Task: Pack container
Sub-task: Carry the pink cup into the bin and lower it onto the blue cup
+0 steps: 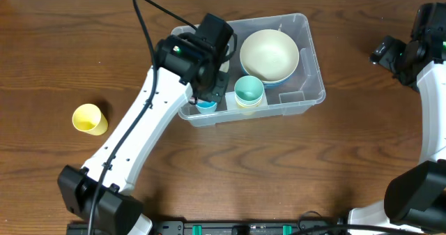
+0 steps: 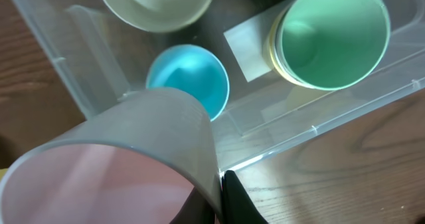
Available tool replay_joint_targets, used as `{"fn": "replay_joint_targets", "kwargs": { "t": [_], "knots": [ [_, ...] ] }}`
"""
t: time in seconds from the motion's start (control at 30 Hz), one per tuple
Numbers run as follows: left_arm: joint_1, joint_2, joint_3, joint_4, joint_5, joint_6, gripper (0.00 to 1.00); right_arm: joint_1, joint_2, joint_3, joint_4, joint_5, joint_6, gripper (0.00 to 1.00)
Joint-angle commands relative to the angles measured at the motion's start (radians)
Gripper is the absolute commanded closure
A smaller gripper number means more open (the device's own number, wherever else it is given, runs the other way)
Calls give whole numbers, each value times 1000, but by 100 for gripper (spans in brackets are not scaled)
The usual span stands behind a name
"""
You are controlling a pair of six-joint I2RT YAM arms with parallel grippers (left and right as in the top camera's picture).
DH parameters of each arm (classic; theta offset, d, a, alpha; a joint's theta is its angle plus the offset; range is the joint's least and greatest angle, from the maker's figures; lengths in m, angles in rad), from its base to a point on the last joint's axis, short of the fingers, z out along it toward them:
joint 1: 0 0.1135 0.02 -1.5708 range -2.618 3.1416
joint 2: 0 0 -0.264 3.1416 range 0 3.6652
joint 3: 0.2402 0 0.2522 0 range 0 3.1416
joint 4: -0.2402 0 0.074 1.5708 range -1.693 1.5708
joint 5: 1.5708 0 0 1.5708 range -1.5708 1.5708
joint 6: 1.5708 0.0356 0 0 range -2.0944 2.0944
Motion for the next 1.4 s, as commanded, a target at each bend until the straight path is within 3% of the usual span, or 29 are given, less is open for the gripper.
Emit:
{"fn": "replay_joint_targets", "kwargs": {
  "t": [0.0, 0.3, 1.37],
  "knots": [
    [-10, 10, -58, 12, -3, 13, 94, -5, 0, 3, -2, 4, 14, 1],
    [-14, 10, -188, 116, -3, 6, 94, -5, 0, 3, -2, 4, 14, 1],
    [-14, 10, -188, 235, -3, 6, 94, -5, 0, 3, -2, 4, 14, 1]
  ]
}}
